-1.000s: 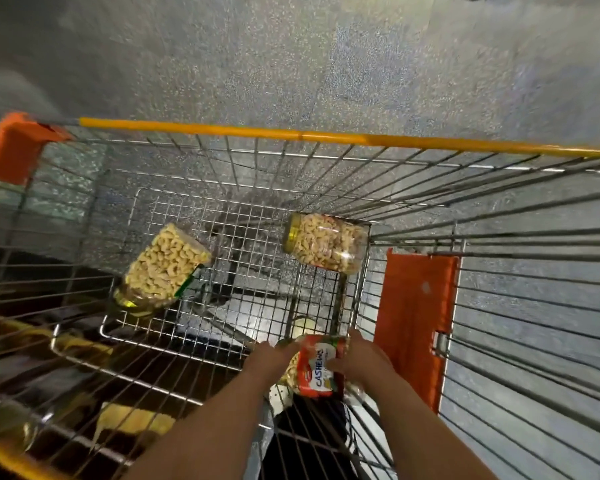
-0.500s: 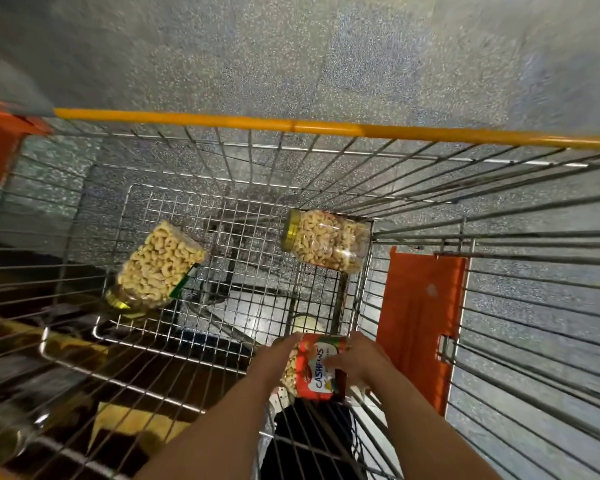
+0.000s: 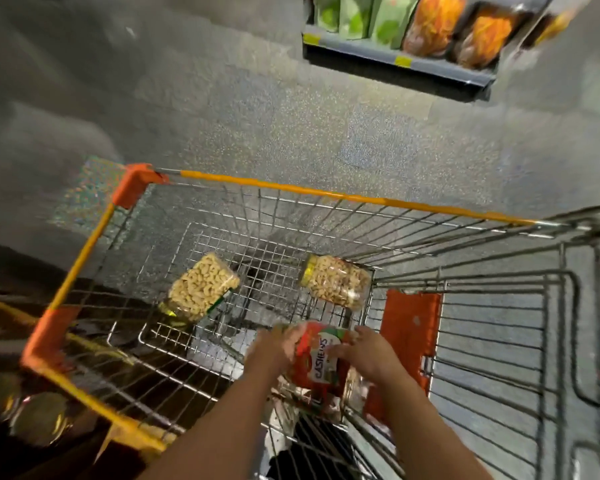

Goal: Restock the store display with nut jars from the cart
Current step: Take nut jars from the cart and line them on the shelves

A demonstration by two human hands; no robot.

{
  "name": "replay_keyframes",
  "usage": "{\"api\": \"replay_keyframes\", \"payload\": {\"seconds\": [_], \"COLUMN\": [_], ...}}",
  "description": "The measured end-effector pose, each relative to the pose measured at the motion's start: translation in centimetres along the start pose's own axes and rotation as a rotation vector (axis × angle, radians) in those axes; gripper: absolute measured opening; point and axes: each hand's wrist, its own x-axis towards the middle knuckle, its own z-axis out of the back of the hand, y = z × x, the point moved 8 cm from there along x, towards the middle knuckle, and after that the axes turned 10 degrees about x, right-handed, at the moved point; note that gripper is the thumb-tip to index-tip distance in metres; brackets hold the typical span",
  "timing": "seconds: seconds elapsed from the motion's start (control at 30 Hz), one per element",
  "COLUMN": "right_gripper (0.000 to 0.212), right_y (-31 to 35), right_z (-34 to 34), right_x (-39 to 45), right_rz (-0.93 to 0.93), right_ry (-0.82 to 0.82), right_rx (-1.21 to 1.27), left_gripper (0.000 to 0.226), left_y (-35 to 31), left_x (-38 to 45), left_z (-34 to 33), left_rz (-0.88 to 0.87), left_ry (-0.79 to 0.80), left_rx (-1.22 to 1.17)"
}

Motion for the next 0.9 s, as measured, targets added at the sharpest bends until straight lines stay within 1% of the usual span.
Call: {"api": "replay_keyframes", "payload": {"seconds": [0.03, 0.07, 0.1, 0.13, 0.2, 0.23, 0.27, 0.3, 0.33, 0.37, 0.4, 0.43, 0.5, 0.53, 0.57, 0.6, 0.63, 0.67, 0.7, 0.77, 0.8, 0.9], "right_gripper": [0.095, 0.095, 0.089, 0.075, 0.046, 0.048, 0.057, 0.062, 0.052, 0.033, 0.027, 0.029, 0.021, 0.028, 0.057, 0.092, 0.118, 0.127, 0.126, 0.097, 0.087, 0.077], "right_y": [0.9, 1.9, 2.6, 3.4, 5.4, 6.2, 7.0, 7.8, 8.1, 8.7, 9.2, 9.1, 9.1, 9.3, 9.7, 10.1, 10.2, 10.1, 10.1, 10.0, 10.3, 10.9], "right_z": [0.0, 0.2, 0.4, 0.5, 1.1, 1.3, 1.4, 1.5, 1.5, 1.4, 1.7, 1.9, 1.3, 1.0, 0.4, 0.1, 0.0, 0.1, 0.2, 0.4, 0.3, -0.1], "right_x": [-1.1, -2.6, -3.8, -5.2, -8.6, -10.4, -12.1, -13.4, -15.6, -17.9, -19.9, -21.0, -23.3, -24.3, -26.0, -26.8, -27.2, -28.2, -29.4, -31.9, -33.1, -35.6], "right_rz": [0.041, 0.074, 0.090, 0.112, 0.166, 0.196, 0.209, 0.225, 0.235, 0.269, 0.311, 0.313, 0.335, 0.348, 0.378, 0.419, 0.459, 0.501, 0.532, 0.589, 0.608, 0.669], "right_ry": [-0.008, -0.028, -0.043, -0.057, -0.116, -0.151, -0.169, -0.167, -0.184, -0.207, -0.228, -0.245, -0.182, -0.171, -0.155, -0.153, -0.167, -0.198, -0.218, -0.230, -0.229, -0.170], "right_rx": [0.007, 0.017, 0.037, 0.065, 0.069, 0.059, 0.051, 0.078, 0.080, 0.111, 0.153, 0.203, 0.342, 0.371, 0.356, 0.336, 0.311, 0.279, 0.298, 0.352, 0.355, 0.331], "left_gripper": [0.095, 0.100, 0.095, 0.083, 0.080, 0.082, 0.080, 0.072, 0.068, 0.070, 0.073, 0.074, 0.073, 0.074, 0.075, 0.074, 0.071, 0.068, 0.067, 0.072, 0.075, 0.082], "left_y": [-0.7, -1.0, -1.2, -1.0, -0.7, -0.9, -1.1, -1.2, -1.1, -1.0, -0.8, -0.6, -0.3, -0.1, 0.3, 0.2, 0.2, 0.3, 0.4, 0.7, 0.8, 2.3], "left_x": [-1.4, -2.8, -4.0, -4.7, -7.1, -8.9, -10.3, -11.6, -13.3, -14.6, -15.9, -17.3, -19.6, -20.7, -22.2, -23.2, -24.1, -25.4, -26.6, -28.6, -29.5, -32.7], "left_z": [0.5, 1.2, 1.9, 3.0, 5.8, 7.3, 8.5, 9.4, 10.3, 11.1, 12.0, 12.8, 14.0, 14.4, 15.0, 15.5, 15.9, 16.3, 16.7, 17.6, 17.9, 18.9], "left_rz": [-0.047, -0.097, -0.129, -0.140, -0.174, -0.200, -0.233, -0.263, -0.299, -0.343, -0.382, -0.414, -0.472, -0.495, -0.527, -0.545, -0.568, -0.585, -0.615, -0.655, -0.678, -0.745], "left_ry": [0.029, 0.043, 0.024, -0.025, -0.173, -0.225, -0.260, -0.283, -0.303, -0.330, -0.359, -0.386, -0.437, -0.456, -0.490, -0.516, -0.543, -0.571, -0.586, -0.596, -0.593, -0.645], "left_rx": [-0.022, -0.106, -0.160, -0.175, -0.136, -0.126, -0.094, -0.066, -0.060, -0.072, -0.088, -0.096, -0.098, -0.102, -0.106, -0.096, -0.092, -0.098, -0.115, -0.157, -0.174, -0.265]}}
